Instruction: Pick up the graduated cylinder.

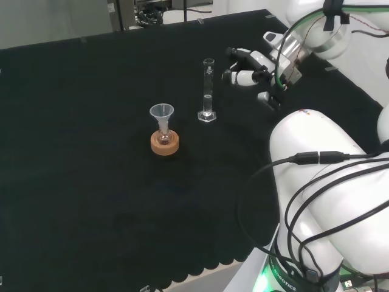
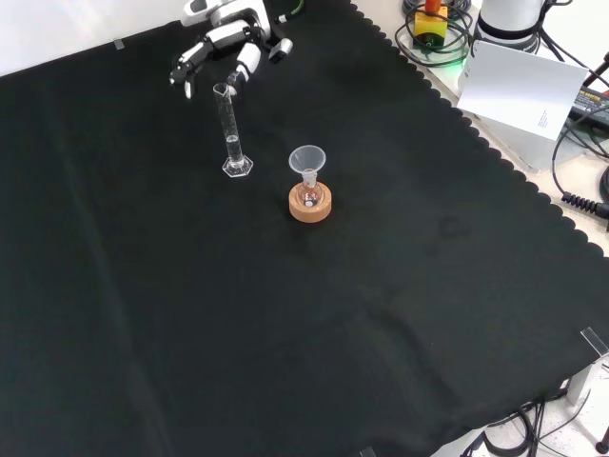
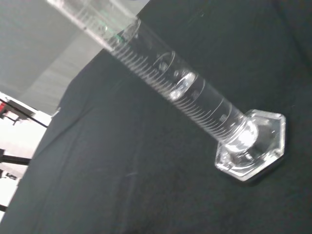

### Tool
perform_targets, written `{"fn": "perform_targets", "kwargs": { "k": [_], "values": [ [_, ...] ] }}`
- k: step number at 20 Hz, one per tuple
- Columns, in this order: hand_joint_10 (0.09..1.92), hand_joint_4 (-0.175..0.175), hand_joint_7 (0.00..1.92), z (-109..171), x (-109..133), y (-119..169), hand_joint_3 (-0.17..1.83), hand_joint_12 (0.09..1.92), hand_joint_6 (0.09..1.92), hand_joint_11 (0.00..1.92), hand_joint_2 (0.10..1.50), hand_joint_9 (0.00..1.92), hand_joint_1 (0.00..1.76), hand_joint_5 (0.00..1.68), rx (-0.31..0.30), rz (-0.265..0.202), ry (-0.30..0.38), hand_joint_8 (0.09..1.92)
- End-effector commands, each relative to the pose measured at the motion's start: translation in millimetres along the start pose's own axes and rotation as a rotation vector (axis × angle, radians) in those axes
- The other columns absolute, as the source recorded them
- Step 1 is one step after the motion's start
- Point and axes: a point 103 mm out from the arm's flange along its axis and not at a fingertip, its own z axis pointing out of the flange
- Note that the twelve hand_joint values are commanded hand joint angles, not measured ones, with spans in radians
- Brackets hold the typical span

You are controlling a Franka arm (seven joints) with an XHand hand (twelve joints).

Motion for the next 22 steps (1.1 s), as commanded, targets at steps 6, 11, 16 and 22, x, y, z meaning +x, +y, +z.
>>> {"fn": "perform_targets", "kwargs": {
  "k": [6, 11, 16, 22],
  "values": [
    [0.61, -0.018, 0.31, 26.0, -4.5, 11.3, -0.17, 1.34, 0.09, 0.26, 1.02, 0.55, 0.97, 0.37, -0.024, -0.049, 0.088, 0.63],
    [0.58, -0.021, 0.37, 33.9, -4.9, 18.0, -0.17, 1.33, 0.09, 0.29, 1.02, 0.59, 0.99, 0.43, -0.034, -0.094, 0.134, 0.62],
    [0.58, -0.019, 0.39, 38.0, -4.9, 18.9, -0.17, 1.33, 0.09, 0.31, 1.01, 0.62, 1.01, 0.46, 0.000, -0.165, 0.154, 0.62],
    [0.57, -0.018, 0.40, 38.1, -7.7, 12.9, -0.17, 1.33, 0.09, 0.32, 1.01, 0.63, 1.01, 0.46, 0.028, -0.200, 0.150, 0.62]
  ]
}}
